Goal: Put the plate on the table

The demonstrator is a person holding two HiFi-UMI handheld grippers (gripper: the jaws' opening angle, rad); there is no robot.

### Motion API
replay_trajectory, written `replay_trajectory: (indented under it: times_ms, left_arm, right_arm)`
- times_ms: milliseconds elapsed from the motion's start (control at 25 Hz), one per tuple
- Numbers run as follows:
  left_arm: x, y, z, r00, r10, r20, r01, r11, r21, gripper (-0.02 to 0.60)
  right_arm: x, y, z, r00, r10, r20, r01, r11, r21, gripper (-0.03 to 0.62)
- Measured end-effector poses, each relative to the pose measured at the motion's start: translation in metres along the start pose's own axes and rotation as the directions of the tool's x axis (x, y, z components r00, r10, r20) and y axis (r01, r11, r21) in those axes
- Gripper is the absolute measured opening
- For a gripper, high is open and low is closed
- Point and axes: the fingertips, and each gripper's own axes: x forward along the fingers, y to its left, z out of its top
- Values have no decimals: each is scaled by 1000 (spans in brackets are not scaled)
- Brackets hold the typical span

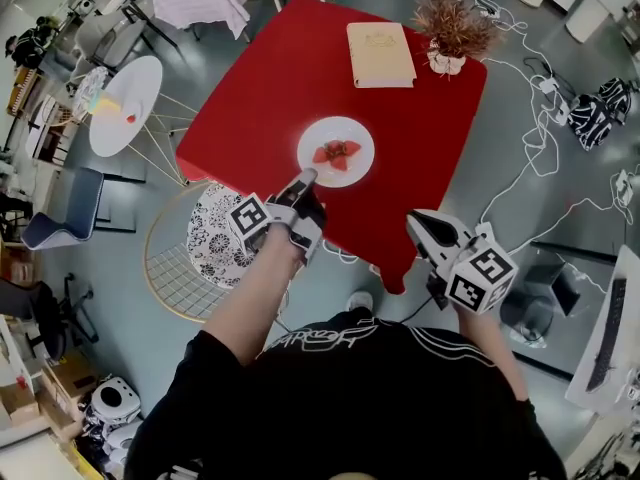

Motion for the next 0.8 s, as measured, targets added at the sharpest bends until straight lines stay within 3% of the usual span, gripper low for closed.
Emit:
replay_trajectory:
  times_ms: [440,800]
  left_arm:
    - [45,38,14,996,92,-8,-92,996,-15,18]
    - [52,64,20,983,184,11,-183,982,-34,18]
  right_arm:
    - [-3,-7,-18,1000,0,-28,1,999,51,8]
    - [-13,-19,-21,999,-12,-45,15,998,67,8]
